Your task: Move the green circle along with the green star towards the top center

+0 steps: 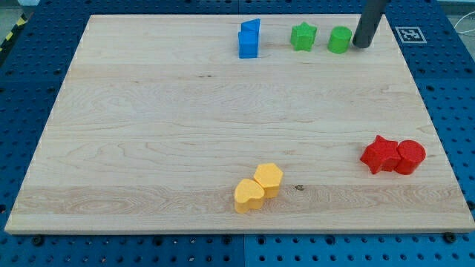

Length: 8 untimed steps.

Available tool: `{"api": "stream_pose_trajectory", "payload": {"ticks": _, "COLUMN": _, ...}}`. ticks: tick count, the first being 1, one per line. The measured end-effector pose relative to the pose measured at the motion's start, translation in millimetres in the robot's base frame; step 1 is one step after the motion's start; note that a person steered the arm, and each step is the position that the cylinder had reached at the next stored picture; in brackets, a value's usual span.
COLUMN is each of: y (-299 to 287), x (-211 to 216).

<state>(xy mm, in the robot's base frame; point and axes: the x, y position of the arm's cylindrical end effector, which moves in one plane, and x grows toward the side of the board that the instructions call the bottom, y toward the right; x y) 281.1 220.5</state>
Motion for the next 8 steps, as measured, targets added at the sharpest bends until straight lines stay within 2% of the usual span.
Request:
{"api": "stream_pose_trajectory", "payload": {"ticks": 3, "y": -53, "x": -3}}
{"api": "stream_pose_trajectory", "payload": {"ticks": 8, "y": -71, "x": -3}}
